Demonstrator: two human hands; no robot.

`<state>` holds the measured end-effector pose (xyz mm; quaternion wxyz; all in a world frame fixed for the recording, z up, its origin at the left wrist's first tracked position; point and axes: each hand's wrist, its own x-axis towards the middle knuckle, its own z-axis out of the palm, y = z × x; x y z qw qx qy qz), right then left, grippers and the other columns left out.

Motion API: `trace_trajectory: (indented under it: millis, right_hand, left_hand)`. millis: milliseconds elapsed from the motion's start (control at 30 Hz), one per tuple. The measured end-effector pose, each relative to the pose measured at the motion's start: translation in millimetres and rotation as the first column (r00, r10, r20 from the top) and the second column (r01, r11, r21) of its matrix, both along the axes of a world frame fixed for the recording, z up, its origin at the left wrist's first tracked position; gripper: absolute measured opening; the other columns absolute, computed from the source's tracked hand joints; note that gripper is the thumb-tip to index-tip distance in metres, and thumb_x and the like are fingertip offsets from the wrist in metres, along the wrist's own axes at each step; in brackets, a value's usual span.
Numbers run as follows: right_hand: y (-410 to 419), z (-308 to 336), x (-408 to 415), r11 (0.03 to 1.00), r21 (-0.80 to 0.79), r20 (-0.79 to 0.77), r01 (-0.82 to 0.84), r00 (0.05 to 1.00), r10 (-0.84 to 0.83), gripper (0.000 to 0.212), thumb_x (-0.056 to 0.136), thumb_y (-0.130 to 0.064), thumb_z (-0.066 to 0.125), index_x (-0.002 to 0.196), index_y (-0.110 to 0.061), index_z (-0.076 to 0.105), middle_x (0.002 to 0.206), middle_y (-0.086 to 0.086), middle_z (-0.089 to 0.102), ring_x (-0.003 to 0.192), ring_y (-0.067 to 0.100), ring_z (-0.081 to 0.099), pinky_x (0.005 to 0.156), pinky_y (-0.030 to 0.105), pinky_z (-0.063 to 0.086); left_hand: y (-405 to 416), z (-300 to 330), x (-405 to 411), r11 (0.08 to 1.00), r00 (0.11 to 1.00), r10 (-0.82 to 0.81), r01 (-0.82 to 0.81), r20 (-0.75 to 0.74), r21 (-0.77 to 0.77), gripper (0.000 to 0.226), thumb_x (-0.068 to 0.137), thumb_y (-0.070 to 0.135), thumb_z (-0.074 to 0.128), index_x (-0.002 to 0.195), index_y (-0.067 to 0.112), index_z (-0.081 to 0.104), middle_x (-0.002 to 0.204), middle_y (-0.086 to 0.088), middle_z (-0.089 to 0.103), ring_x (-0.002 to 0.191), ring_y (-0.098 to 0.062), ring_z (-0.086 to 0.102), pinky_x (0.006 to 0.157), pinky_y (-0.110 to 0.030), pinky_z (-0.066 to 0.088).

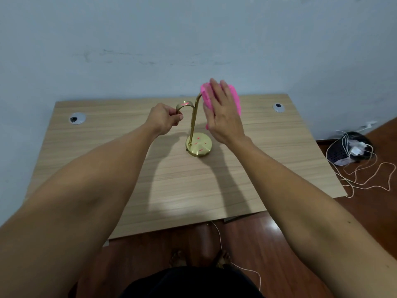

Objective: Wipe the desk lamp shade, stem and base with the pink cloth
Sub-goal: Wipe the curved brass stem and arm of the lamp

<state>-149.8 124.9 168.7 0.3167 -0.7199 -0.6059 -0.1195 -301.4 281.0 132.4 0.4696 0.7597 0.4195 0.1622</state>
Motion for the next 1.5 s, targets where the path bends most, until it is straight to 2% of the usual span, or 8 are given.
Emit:
trace_trajectory:
  millis: [267,433,600,700,833,1067,1367,1500]
  right_hand:
    - [-4,3,-7,0.989,0.035,-0.149,0.142,0.980,-0.135,0.054,0.110,-0.020,0.041,0.160,0.000,0.032,0.167,0.020,0.031,0.157,0.034,0.026,0.130,0.045,0.019]
    - [10,-18,-1,0.997,-0.066,0.269,-0.047,0.961,0.063,0.052,0.107,-0.021,0.044,0.153,0.003,0.044,0.164,0.023,0.037,0.154,0.047,0.027,0.127,0.055,0.024]
    - [-19,-42,-24,0.991,-0.117,-0.210,-0.063,0.977,0.037,0.046,0.111,-0.021,0.040,0.155,-0.011,0.047,0.161,0.009,0.046,0.151,0.024,0.041,0.124,0.033,0.035]
    - [-25,-48,-37,0.958,-0.209,-0.710,0.196,0.644,-0.286,0.037,0.111,-0.033,0.039,0.124,-0.013,0.068,0.106,0.008,0.071,0.088,0.025,0.073,0.081,0.026,0.059]
    - [-9,-43,-33,0.880,-0.294,-0.956,0.372,-0.100,-0.277,0.032,0.099,-0.034,0.048,0.106,-0.009,0.068,0.091,0.010,0.070,0.093,0.039,0.076,0.082,0.052,0.062]
    - [22,54,-44,0.864,-0.121,-0.969,0.488,-0.247,0.004,0.031,0.108,-0.036,0.047,0.100,-0.009,0.060,0.086,0.007,0.061,0.068,0.021,0.065,0.066,0.034,0.056]
    - [9,21,-70,0.974,-0.211,-0.859,0.084,0.460,-0.226,0.036,0.109,-0.032,0.029,0.085,-0.015,0.051,0.058,0.014,0.061,0.038,0.024,0.056,0.039,0.026,0.043]
    - [2,1,-50,0.907,-0.341,-0.848,0.247,0.335,-0.410,0.036,0.106,-0.020,0.037,0.077,-0.010,0.056,0.065,0.002,0.058,0.062,0.023,0.064,0.059,0.026,0.046]
  left_hand:
    - [-6,1,-1,0.994,0.999,-0.020,0.022,-0.028,0.104,0.018,0.094,0.023,0.069,0.095,0.008,0.078,0.082,-0.012,0.073,0.053,0.004,0.057,0.058,-0.010,0.042]
    - [-8,2,-2,0.991,0.998,-0.051,0.053,-0.021,0.123,0.019,0.095,0.021,0.068,0.095,0.005,0.078,0.089,-0.019,0.076,0.078,-0.017,0.067,0.058,-0.004,0.043]
    - [-10,1,-3,0.990,0.999,-0.046,0.048,-0.023,0.130,0.019,0.095,0.022,0.068,0.094,0.006,0.078,0.088,-0.018,0.076,0.080,-0.023,0.071,0.069,-0.014,0.048]
    - [-9,0,-3,0.991,0.999,-0.046,0.048,-0.022,0.125,0.019,0.095,0.023,0.068,0.093,0.007,0.078,0.088,-0.018,0.077,0.085,-0.027,0.073,0.078,-0.025,0.051]
    - [-8,-2,-3,0.992,0.999,-0.048,0.049,-0.018,0.115,0.019,0.094,0.023,0.069,0.094,0.006,0.079,0.086,-0.018,0.077,0.091,-0.031,0.075,0.086,-0.034,0.056]
    - [-11,-1,-3,0.985,0.998,-0.051,0.055,-0.031,0.165,0.023,0.096,0.024,0.065,0.090,0.005,0.077,0.084,-0.017,0.076,0.089,-0.034,0.074,0.084,-0.041,0.057]
    - [-8,1,-4,0.982,0.998,-0.050,0.058,-0.046,0.177,0.022,0.095,0.022,0.064,0.086,0.006,0.076,0.081,-0.018,0.075,0.086,-0.034,0.073,0.082,-0.039,0.057]
    - [-10,3,-4,0.977,0.996,-0.070,0.079,-0.050,0.198,0.021,0.096,0.021,0.064,0.089,0.005,0.077,0.082,-0.018,0.076,0.087,-0.033,0.074,0.085,-0.040,0.057]
